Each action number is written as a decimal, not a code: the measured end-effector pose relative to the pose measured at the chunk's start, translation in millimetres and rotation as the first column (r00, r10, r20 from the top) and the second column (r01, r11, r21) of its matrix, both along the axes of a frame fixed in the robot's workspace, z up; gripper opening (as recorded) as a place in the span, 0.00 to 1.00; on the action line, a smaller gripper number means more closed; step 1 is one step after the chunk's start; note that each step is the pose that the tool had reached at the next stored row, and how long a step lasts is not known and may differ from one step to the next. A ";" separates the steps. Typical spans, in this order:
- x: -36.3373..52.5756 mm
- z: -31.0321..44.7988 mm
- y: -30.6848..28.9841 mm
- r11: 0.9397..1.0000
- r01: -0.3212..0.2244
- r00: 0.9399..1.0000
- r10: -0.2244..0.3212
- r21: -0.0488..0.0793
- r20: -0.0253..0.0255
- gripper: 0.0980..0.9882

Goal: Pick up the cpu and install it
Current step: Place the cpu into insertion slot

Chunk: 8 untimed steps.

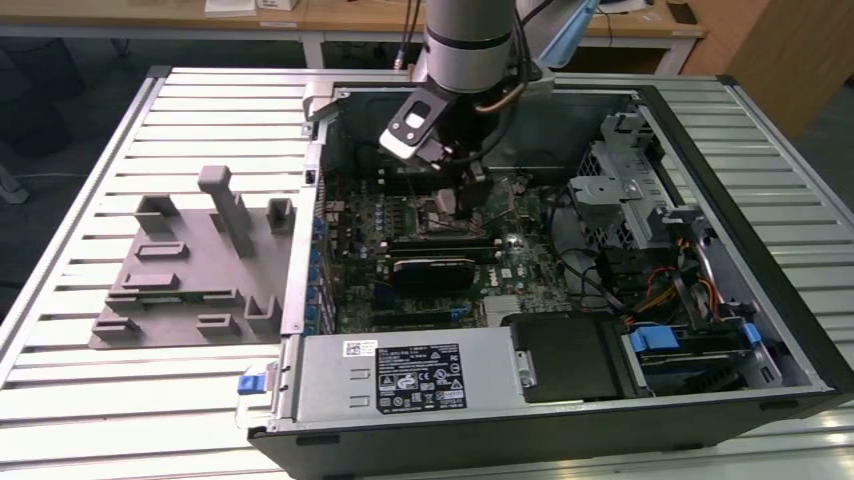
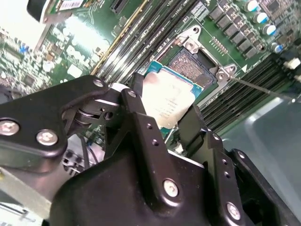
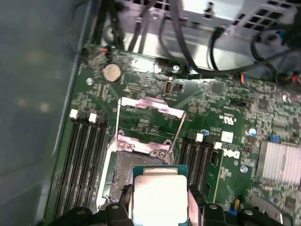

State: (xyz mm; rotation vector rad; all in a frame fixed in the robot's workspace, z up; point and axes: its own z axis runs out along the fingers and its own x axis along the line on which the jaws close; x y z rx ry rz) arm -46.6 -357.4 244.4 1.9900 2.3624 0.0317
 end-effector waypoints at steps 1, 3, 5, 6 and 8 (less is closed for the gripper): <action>0.0 -0.2 0.0 1.000 0.018 1.000 -0.018 0.000 0.000 0.50; 0.0 -0.4 0.0 0.999 0.051 0.999 -0.051 0.000 0.000 0.50; 0.0 -0.7 0.1 0.997 0.074 0.997 -0.074 0.000 0.000 0.50; 0.0 -0.9 0.1 0.996 0.087 0.996 -0.087 0.000 0.000 0.50; 0.0 -1.5 0.1 0.993 0.122 0.993 -0.122 0.000 0.000 0.50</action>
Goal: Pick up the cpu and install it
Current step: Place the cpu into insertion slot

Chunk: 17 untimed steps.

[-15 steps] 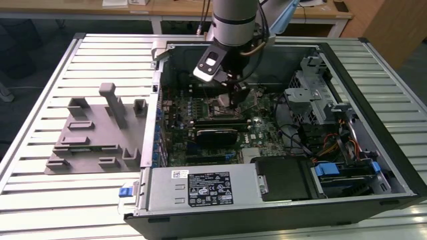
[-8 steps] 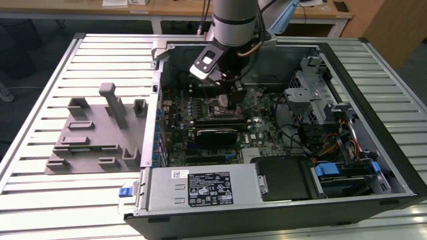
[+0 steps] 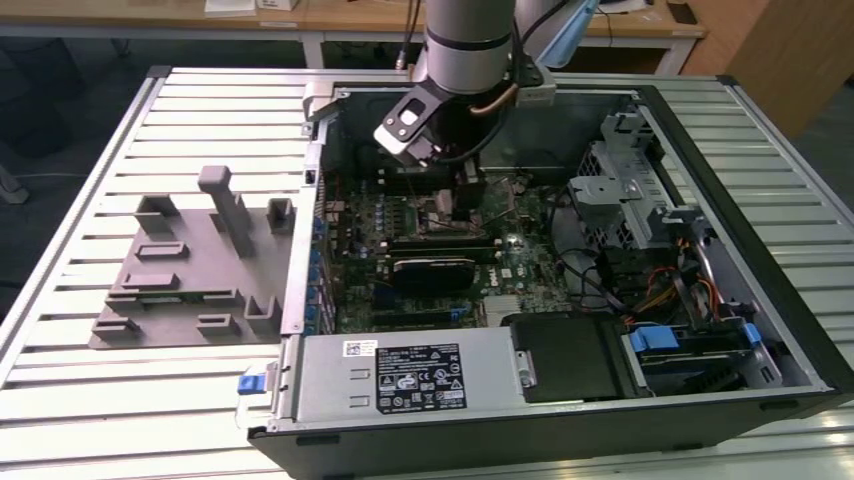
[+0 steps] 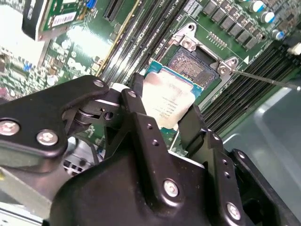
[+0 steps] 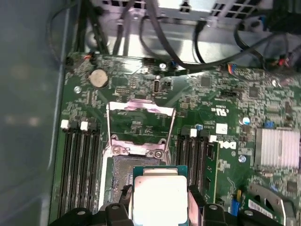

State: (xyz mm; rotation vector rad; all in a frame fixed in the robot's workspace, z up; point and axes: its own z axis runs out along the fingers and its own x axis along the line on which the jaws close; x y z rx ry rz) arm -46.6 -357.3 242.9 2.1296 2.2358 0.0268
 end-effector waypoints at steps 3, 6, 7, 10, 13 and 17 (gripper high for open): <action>0.0 -0.9 0.3 0.999 0.044 0.999 -0.044 0.000 0.000 0.50; 0.0 -2.1 4.1 0.999 0.050 0.999 -0.050 0.000 0.000 0.50; 0.0 -2.4 5.3 0.999 0.050 0.999 -0.050 0.000 0.000 0.50; 0.0 -3.9 7.9 0.999 0.050 0.999 -0.050 0.001 0.000 0.50; 0.0 -6.7 9.4 0.999 0.050 0.999 -0.050 0.001 0.000 0.50; -0.1 -9.3 11.9 0.999 0.050 0.999 -0.050 0.001 0.000 0.50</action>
